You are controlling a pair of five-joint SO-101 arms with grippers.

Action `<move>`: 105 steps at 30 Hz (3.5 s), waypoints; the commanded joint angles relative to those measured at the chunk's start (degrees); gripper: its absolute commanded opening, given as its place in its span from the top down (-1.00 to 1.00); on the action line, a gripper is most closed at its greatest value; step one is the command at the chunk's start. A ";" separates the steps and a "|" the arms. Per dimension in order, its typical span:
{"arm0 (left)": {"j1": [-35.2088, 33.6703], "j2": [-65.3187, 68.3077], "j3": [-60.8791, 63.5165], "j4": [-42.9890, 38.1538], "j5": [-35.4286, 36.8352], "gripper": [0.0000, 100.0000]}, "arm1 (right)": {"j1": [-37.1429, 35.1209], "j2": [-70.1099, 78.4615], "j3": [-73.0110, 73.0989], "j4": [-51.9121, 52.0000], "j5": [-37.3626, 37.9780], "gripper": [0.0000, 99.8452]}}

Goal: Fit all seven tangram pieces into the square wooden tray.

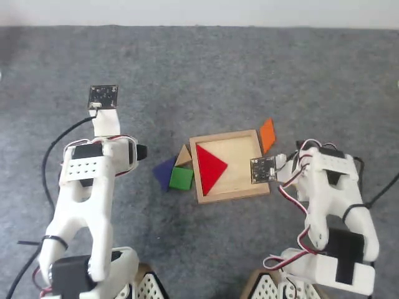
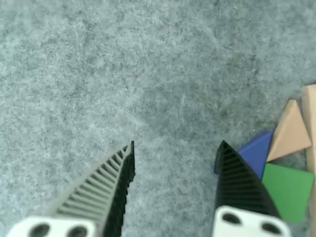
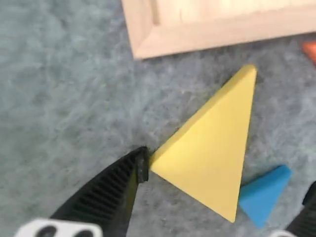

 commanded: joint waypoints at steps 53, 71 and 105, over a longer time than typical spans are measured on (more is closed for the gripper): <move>-0.35 -0.35 6.55 -12.75 0.44 0.49 | 0.22 2.51 1.14 -5.23 2.81 0.91; -0.35 -0.35 6.55 -12.66 0.35 0.49 | -1.19 0.75 -0.70 -2.59 -6.68 0.78; -0.35 -0.35 6.64 -12.66 0.53 0.49 | -8.75 -3.91 -0.70 11.38 -20.66 0.32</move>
